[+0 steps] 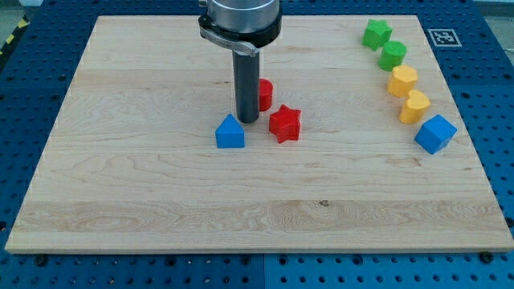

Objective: Move the red star to the left of the blue cube

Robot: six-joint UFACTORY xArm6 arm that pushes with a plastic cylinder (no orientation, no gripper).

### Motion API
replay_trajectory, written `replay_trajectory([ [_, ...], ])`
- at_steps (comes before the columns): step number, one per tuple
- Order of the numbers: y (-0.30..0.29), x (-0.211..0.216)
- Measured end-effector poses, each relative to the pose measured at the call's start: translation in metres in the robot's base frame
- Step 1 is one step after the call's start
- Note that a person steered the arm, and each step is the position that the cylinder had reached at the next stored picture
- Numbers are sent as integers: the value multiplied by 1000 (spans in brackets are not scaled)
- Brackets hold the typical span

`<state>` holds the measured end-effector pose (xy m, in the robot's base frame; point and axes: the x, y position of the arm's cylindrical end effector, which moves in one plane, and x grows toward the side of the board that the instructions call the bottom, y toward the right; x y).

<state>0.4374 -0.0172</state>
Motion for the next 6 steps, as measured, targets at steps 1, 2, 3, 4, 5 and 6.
replay_trajectory([
  [1, 20, 10],
  [2, 34, 10],
  [3, 34, 9],
  [4, 34, -10],
  [5, 34, -20],
  [6, 41, 0],
])
